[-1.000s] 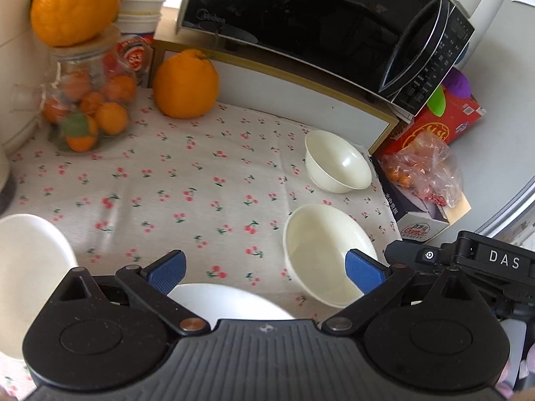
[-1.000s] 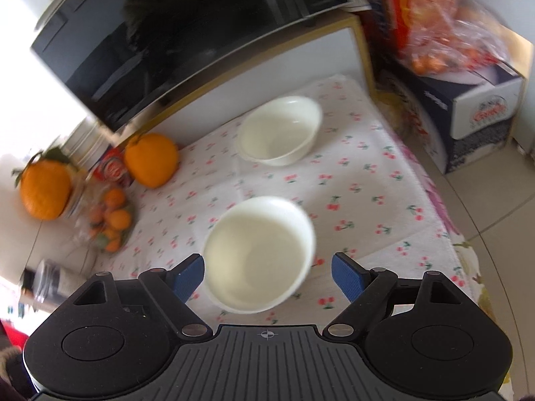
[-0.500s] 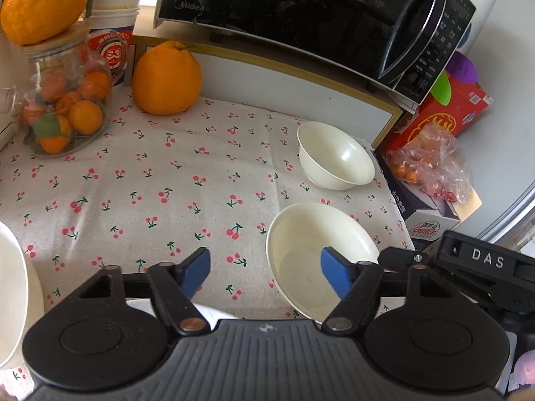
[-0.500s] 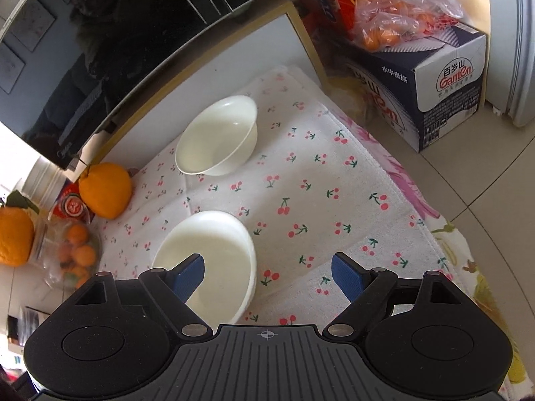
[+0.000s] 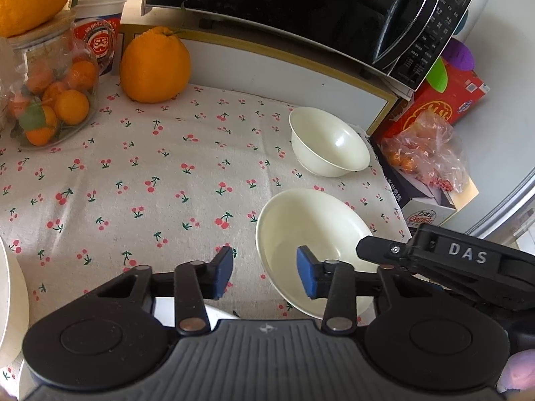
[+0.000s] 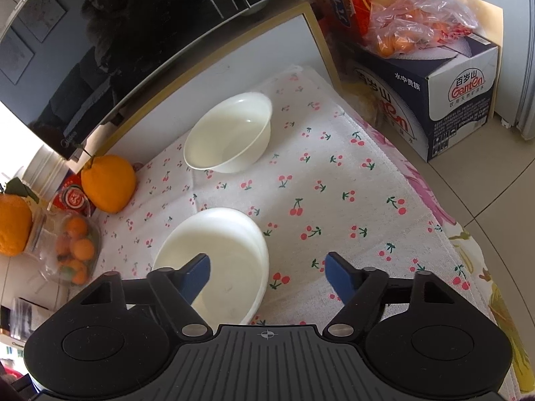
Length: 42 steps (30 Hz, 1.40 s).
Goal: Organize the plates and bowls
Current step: 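Close both grippers on the cream bowl rim, then carry the cream bowl with both grippers onto the white bowl on the stack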
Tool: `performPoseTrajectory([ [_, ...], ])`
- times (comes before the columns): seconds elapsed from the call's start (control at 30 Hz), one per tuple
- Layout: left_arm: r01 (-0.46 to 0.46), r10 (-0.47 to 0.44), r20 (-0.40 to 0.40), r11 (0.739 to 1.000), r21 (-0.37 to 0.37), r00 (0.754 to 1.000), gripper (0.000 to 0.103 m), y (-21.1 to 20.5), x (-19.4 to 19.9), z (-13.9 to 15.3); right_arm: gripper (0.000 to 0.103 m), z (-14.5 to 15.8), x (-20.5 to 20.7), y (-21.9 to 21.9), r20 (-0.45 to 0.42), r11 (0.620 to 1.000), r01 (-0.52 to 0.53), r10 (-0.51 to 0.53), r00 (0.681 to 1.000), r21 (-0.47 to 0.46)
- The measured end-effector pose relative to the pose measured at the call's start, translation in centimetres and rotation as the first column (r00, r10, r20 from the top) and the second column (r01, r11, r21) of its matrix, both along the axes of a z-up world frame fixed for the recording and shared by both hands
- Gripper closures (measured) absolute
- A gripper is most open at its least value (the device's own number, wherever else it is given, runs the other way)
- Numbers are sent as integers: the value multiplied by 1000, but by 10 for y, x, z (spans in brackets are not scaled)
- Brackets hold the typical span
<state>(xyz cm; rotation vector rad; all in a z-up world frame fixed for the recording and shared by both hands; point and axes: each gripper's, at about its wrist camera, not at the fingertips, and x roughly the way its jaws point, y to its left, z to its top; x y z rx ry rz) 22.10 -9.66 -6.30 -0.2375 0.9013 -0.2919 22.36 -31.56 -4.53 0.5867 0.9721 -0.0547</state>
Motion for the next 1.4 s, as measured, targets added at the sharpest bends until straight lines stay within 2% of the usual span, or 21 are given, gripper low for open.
performPoseTrajectory([
  [0.13, 1, -1, -12, 1000, 1, 1000, 76, 0, 0, -2, 49, -3, 1, 3, -6, 1000, -12, 12, 1000, -7],
  [0.27, 5, -6, -31, 1000, -18, 1000, 87, 2, 2, -4, 79, -5, 3, 6, -19, 999, -34, 34, 999, -7],
  [0.37, 13, -14, -34, 1000, -27, 999, 90, 2, 1, -4, 89, -5, 3, 10, -18, 998, -60, 60, 998, -8],
  [0.87, 8, -9, -18, 999, -33, 1000, 92, 1, -2, 2, 90, 6, 3, 14, 17, 996, -78, 79, 997, -40],
  [1.4, -38, 39, 19, 998, -53, 999, 92, 20, -16, 29, 88, 40, 2, 28, 72, 994, -111, 111, 991, 2],
])
